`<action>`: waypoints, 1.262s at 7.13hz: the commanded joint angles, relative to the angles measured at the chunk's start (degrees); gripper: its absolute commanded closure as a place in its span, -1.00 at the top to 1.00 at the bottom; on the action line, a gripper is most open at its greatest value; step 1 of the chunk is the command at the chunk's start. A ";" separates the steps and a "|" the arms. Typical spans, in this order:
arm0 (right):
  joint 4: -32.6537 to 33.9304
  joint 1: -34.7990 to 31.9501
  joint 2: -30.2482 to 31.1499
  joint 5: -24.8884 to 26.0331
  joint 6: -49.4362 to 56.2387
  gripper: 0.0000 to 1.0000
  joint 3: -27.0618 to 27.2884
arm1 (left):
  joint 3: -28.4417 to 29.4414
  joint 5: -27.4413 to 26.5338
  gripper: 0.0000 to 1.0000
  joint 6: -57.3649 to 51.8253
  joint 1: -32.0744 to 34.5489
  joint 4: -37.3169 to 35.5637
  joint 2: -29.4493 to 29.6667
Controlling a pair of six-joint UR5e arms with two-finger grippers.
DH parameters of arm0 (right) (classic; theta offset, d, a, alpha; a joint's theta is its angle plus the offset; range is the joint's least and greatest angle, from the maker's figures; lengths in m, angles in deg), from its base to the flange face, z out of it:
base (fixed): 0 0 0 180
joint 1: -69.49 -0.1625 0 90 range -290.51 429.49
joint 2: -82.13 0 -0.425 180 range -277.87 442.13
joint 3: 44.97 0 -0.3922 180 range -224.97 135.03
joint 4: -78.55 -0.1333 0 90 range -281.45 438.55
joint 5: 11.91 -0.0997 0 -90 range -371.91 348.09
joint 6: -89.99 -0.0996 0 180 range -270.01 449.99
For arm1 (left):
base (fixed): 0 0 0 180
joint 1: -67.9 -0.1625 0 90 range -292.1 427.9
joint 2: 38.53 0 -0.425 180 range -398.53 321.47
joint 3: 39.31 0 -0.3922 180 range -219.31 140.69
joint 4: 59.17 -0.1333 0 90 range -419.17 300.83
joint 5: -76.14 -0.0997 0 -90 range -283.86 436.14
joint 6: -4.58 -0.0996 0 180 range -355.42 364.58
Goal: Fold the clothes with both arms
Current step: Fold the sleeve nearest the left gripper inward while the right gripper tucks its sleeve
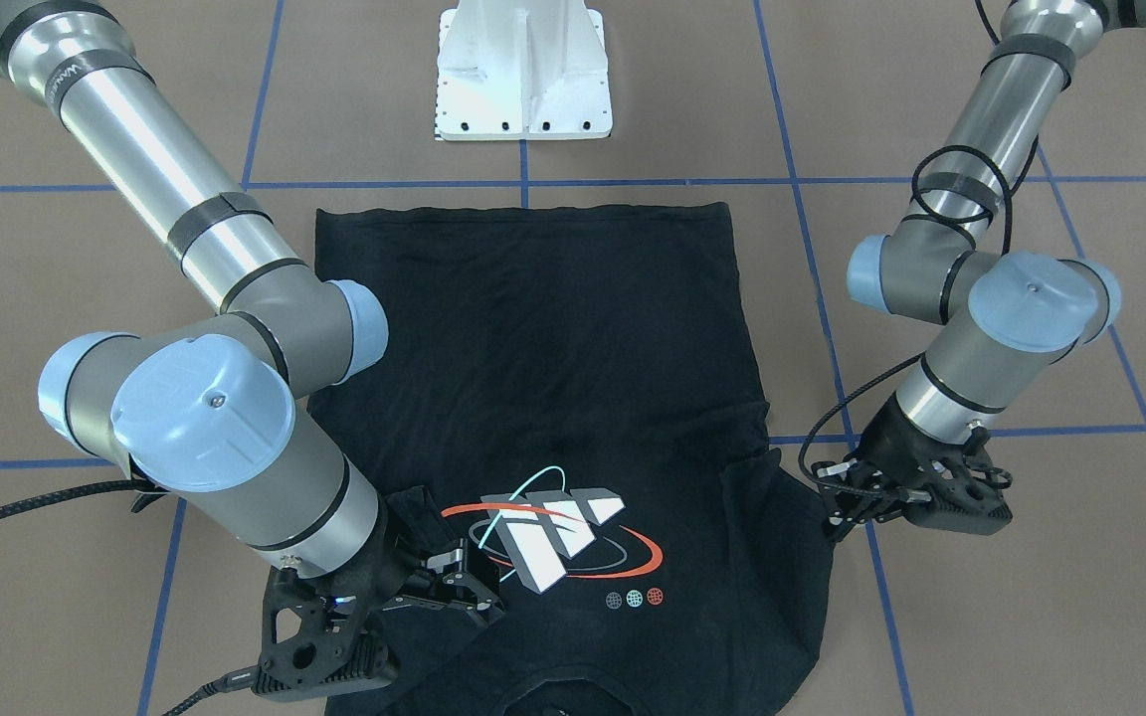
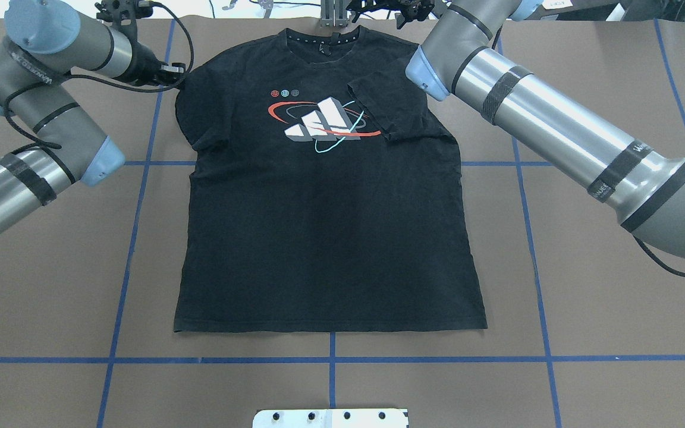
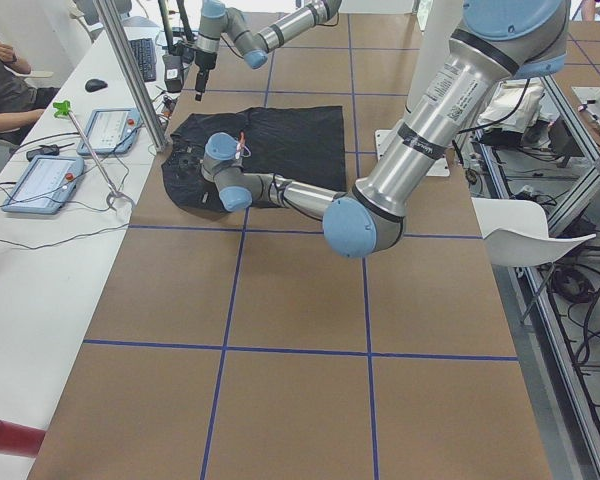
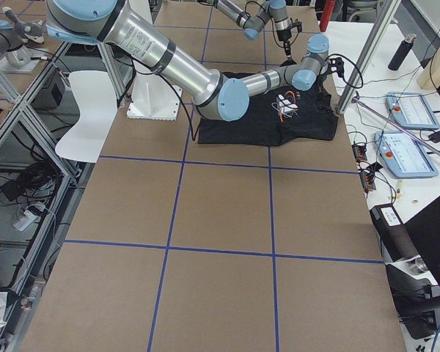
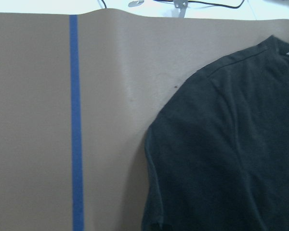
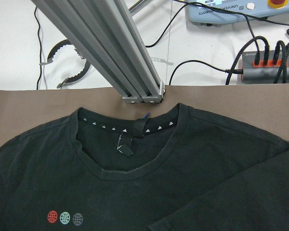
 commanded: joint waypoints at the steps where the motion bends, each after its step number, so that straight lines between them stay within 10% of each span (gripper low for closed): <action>1: -0.24 0.00 0.32 0.07 0.07 0.98 0.03 | 5.15 -0.29 -1.00 11.78 -2.23 -1.23 8.29; 9: -0.16 0.00 0.50 0.43 0.07 0.98 0.56 | 22.24 -10.22 -1.00 27.93 -8.48 15.29 19.06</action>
